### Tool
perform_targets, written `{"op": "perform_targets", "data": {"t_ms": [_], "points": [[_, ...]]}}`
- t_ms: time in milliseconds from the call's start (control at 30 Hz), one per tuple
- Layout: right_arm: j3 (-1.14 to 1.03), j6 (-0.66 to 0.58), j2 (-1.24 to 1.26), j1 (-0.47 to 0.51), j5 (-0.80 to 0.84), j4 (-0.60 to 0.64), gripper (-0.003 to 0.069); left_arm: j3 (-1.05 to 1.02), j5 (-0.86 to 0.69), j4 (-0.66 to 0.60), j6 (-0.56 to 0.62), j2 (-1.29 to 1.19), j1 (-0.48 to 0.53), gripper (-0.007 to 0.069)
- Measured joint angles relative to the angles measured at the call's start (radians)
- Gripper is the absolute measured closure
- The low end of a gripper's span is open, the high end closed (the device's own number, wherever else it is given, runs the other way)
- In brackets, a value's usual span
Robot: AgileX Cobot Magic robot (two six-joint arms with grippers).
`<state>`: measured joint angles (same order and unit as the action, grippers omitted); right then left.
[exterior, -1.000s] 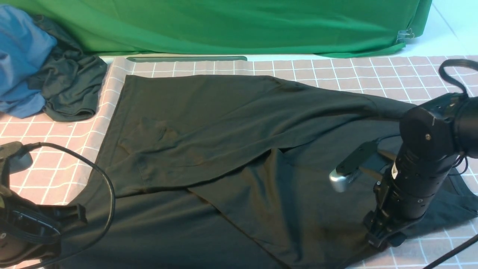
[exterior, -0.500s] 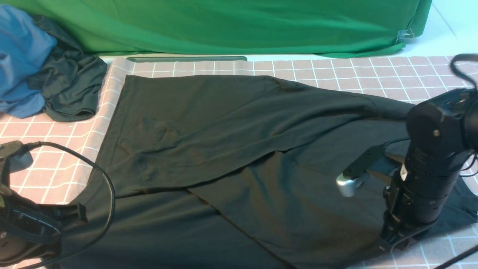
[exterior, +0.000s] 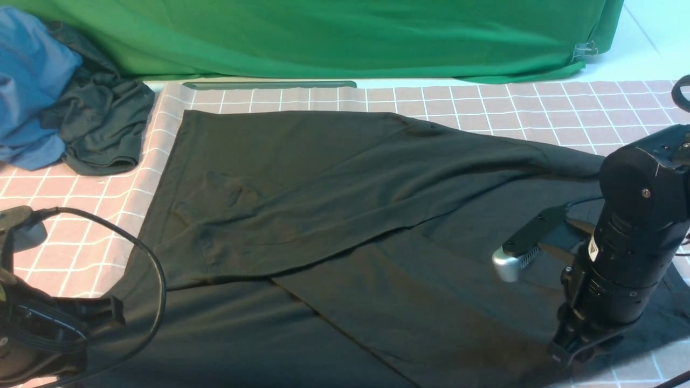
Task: Fold a long-sleeved shirt over a pink coffee tablecloth.
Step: 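Grasp the near edge of the shirt at its hem and shoulder corners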
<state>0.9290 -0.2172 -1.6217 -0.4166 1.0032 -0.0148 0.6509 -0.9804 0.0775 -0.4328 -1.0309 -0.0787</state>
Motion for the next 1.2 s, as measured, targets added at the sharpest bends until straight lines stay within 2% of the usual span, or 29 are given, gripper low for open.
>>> {"op": "perform_targets", "data": {"t_ms": [133,200,267,500,667,900,1000,1200], "points": [[-0.007,0.003,0.006,0.000,0.062,-0.008,0.0169,0.000,0.000,0.000,0.000,0.000,0.000,0.0594],[-0.040,0.003,0.025,0.000,0.084,-0.008,0.0111,0.000,0.000,0.000,-0.001,0.000,0.000,0.0594],[-0.093,0.002,0.048,0.000,0.050,-0.010,0.0091,0.000,0.000,-0.001,-0.001,0.000,0.000,0.0594],[-0.242,0.004,0.055,0.000,-0.237,-0.035,0.0078,0.000,0.024,-0.006,-0.001,0.000,0.000,0.0594],[-0.246,0.048,0.060,0.000,-0.251,-0.046,0.0077,0.000,0.033,-0.015,-0.001,0.000,0.000,0.0594],[-0.211,0.107,0.087,-0.017,-0.154,-0.067,0.0077,0.000,0.033,-0.026,-0.001,0.000,0.000,0.0594],[-0.199,0.117,0.137,-0.072,-0.142,-0.067,0.0077,0.000,0.033,-0.028,-0.001,0.000,0.000,0.0594],[-0.197,0.117,0.199,-0.289,-0.239,-0.066,0.0077,0.000,0.037,-0.033,0.000,0.000,0.000,0.0594]]}}
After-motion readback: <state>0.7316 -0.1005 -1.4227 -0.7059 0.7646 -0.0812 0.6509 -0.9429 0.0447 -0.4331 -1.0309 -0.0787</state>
